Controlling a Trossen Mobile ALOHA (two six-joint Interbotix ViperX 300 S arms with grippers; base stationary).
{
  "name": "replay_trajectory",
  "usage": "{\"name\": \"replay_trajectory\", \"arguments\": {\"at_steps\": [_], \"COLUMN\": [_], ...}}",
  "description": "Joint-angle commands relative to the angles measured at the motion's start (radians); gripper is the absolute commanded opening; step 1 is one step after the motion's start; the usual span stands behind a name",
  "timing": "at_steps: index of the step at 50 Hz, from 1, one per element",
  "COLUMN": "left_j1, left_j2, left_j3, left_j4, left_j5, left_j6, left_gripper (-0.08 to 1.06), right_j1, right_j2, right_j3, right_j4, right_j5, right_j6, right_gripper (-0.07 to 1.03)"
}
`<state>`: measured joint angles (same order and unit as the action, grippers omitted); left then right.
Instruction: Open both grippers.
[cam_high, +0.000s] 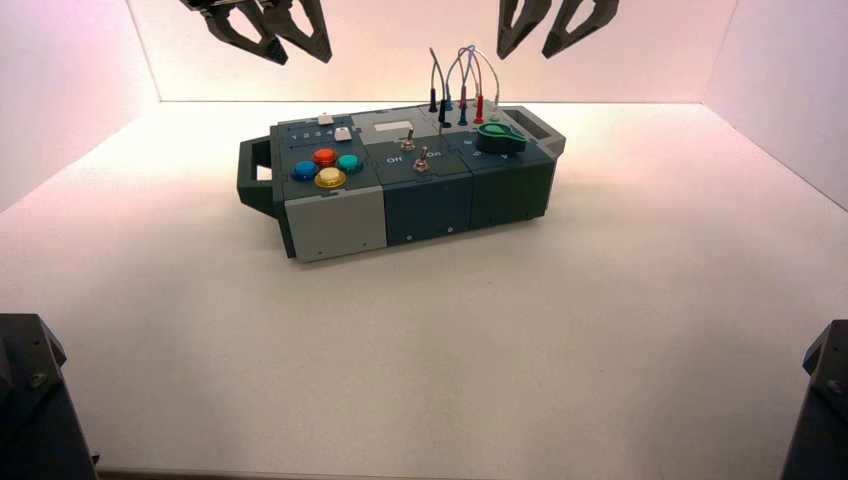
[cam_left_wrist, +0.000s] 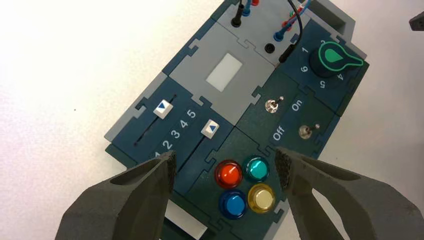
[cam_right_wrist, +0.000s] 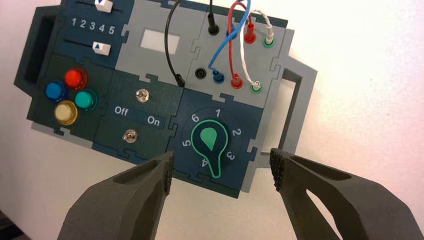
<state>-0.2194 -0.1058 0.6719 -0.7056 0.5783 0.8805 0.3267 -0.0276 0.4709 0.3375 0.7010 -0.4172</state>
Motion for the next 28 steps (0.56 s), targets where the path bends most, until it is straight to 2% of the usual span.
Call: {"name": "replay_trajectory", "arguments": {"at_steps": [1, 28], "left_j1": [-0.002, -0.002], "left_j2": [-0.035, -0.063], "left_j3": [-0.023, -0.015], "left_j4": [-0.003, 0.0], "left_j5": [-0.014, -0.026], "left_j6": [0.002, 0.003], "left_gripper": [1.02, 1.02], "right_j1": [0.0, 0.0], "right_j2": [-0.031, -0.037], "right_j3": [-0.011, -0.006], "right_j4": [-0.002, -0.003], "right_j5": [-0.006, -0.009], "right_j6": [-0.005, -0.005], "right_gripper": [0.99, 0.99]}}
